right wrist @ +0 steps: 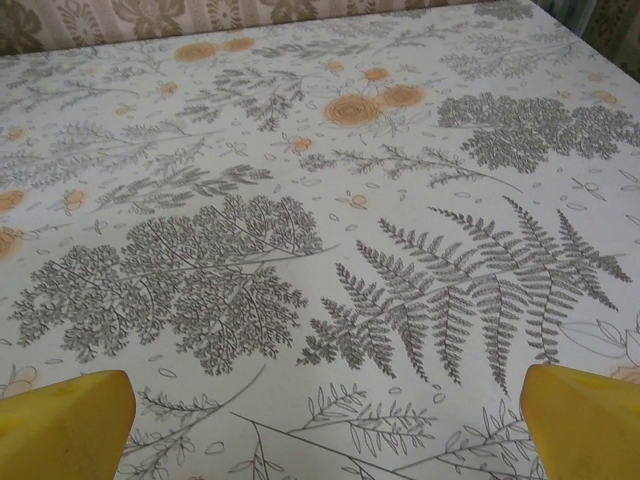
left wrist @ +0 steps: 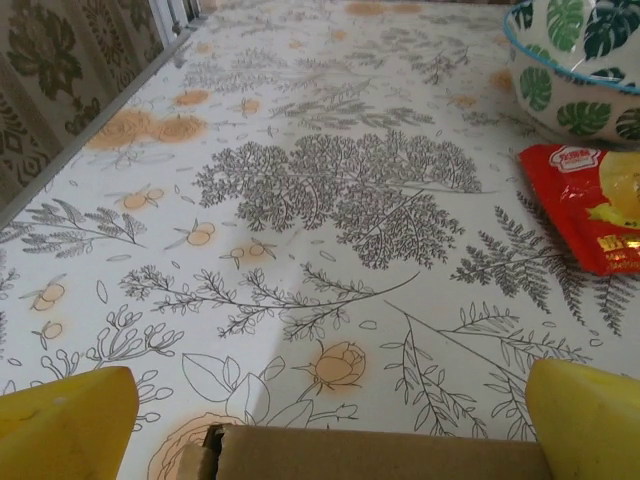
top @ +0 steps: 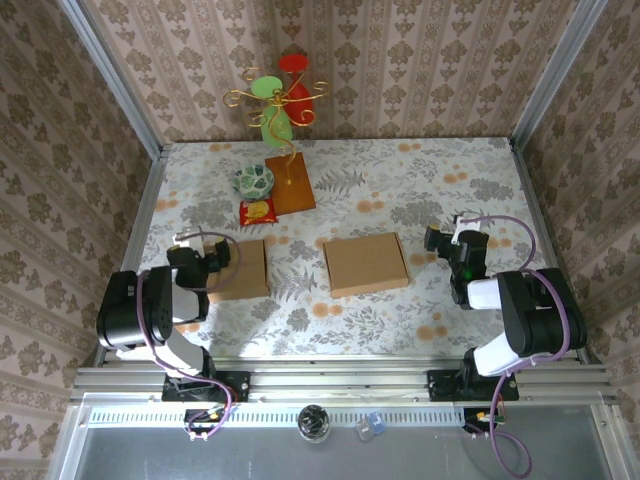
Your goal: Fold the paper box
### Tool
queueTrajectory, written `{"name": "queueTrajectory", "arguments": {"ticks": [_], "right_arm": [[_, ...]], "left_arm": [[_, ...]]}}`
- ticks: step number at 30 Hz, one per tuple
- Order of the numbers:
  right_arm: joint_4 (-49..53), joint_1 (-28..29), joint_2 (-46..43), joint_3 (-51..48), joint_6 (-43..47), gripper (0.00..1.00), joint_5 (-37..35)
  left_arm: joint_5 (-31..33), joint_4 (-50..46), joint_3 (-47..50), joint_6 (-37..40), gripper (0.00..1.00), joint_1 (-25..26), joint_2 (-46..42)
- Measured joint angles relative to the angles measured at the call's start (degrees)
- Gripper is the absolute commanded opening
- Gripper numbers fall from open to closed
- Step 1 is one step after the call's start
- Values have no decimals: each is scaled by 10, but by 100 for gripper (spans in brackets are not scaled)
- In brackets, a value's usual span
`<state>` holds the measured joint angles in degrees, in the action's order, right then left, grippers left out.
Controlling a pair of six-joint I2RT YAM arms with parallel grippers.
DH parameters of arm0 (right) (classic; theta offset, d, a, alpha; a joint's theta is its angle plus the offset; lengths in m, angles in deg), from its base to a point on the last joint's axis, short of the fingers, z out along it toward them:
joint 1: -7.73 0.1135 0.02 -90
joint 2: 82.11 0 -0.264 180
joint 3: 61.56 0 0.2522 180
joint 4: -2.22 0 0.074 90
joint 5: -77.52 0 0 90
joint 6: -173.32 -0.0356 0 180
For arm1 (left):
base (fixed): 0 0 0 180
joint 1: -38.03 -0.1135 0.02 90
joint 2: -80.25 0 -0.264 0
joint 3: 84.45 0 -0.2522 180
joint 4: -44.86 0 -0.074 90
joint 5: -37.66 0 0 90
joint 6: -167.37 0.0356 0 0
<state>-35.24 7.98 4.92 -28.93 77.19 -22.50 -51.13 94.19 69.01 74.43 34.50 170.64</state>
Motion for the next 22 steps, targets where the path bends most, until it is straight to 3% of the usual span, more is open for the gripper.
{"name": "queueTrajectory", "arguments": {"ticks": [9, 22], "right_arm": [[2, 23, 3, 23, 8, 100, -22], [2, 23, 3, 23, 15, 100, -31]], "left_arm": [[-3, -45, -76, 20, 100, 25, -1], [1, -75, -77, 29, 100, 29, -1]]}}
